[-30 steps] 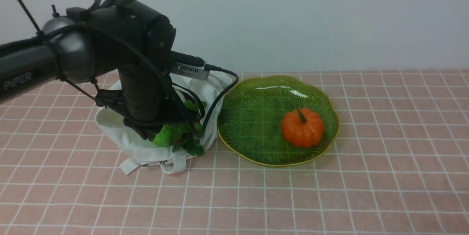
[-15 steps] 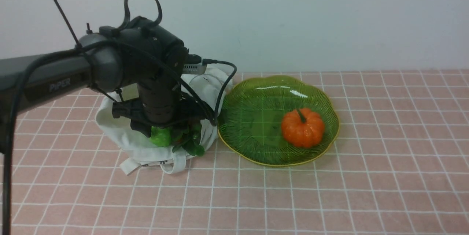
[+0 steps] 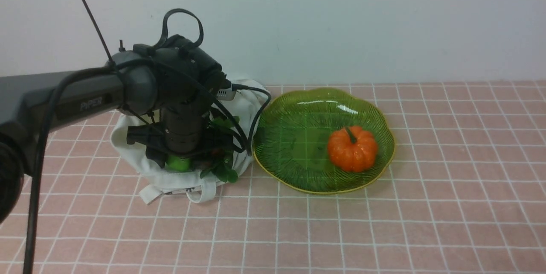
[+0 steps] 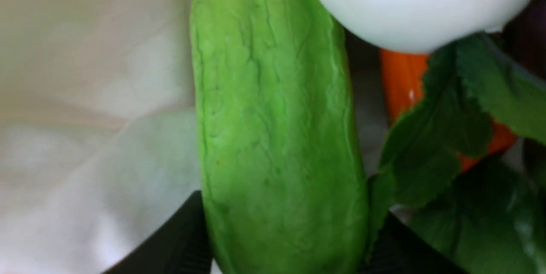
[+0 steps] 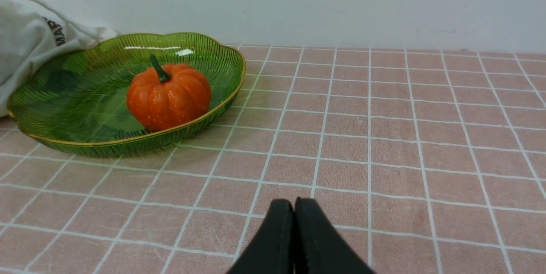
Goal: Take vegetables from bag on pink coffee tablecloth place on plate.
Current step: 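Reach into the cloth bag and grasp the green cucumber with the left gripper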
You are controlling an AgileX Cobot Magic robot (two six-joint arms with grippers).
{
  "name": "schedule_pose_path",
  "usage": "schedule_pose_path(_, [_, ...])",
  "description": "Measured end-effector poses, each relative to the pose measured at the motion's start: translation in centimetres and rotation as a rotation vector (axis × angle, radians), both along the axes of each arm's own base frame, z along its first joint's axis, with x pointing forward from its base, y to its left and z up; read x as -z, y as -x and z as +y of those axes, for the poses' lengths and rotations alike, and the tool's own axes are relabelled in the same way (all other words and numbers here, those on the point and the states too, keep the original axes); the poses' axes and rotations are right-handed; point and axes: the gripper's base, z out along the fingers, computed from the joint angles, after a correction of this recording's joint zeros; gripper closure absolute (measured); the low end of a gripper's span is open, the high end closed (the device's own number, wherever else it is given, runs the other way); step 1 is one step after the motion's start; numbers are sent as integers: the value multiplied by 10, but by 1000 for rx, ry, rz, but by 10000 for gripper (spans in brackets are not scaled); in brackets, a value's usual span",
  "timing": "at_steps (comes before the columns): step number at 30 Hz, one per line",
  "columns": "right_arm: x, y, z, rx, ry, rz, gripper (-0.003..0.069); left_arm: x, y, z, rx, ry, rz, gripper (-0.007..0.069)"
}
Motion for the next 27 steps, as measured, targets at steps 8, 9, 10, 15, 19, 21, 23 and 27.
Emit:
schedule_pose_path(8, [0,0,0,0,0,0,673,-70,30,16,50,-27,-7,262])
schedule_pose_path(9, [0,0,0,0,0,0,673,-75,33,17,56,-26,-14,262])
schedule_pose_path(10, [0,0,0,0,0,0,673,-80,34,18,61,-22,-22,262])
schedule_pose_path(15, [0,0,0,0,0,0,673,-89,40,18,109,0,-19,262])
schedule_pose_path(19, [0,0,0,0,0,0,673,-94,47,14,177,51,17,262])
schedule_pose_path(21, [0,0,0,0,0,0,673,-96,49,12,204,76,24,262])
schedule_pose_path(23, [0,0,0,0,0,0,673,-99,50,12,220,81,24,262])
schedule_pose_path(27, [0,0,0,0,0,0,673,-100,49,11,233,83,13,262])
